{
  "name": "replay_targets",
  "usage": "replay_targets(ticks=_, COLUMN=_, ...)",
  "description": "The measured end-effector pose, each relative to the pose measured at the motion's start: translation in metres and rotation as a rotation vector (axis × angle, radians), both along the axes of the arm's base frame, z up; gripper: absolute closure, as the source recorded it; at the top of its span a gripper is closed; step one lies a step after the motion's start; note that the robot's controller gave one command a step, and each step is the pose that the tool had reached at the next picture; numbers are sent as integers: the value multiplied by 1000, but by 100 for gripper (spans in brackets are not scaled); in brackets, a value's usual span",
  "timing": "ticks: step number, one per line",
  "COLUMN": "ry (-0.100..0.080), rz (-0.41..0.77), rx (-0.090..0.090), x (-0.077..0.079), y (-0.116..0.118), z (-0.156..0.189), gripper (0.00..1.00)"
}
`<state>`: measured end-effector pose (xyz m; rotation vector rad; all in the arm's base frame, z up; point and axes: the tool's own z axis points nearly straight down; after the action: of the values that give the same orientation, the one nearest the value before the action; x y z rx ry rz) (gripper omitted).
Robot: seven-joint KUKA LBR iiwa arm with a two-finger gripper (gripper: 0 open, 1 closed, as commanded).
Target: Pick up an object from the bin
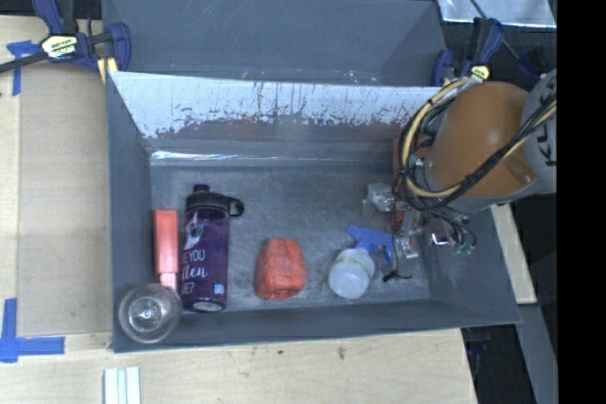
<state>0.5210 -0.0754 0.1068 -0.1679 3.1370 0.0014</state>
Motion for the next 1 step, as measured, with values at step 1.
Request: replay_targets(ticks=1, ry=7, rz=80, rx=0, x=-18, y=8, z=38, gripper=0)
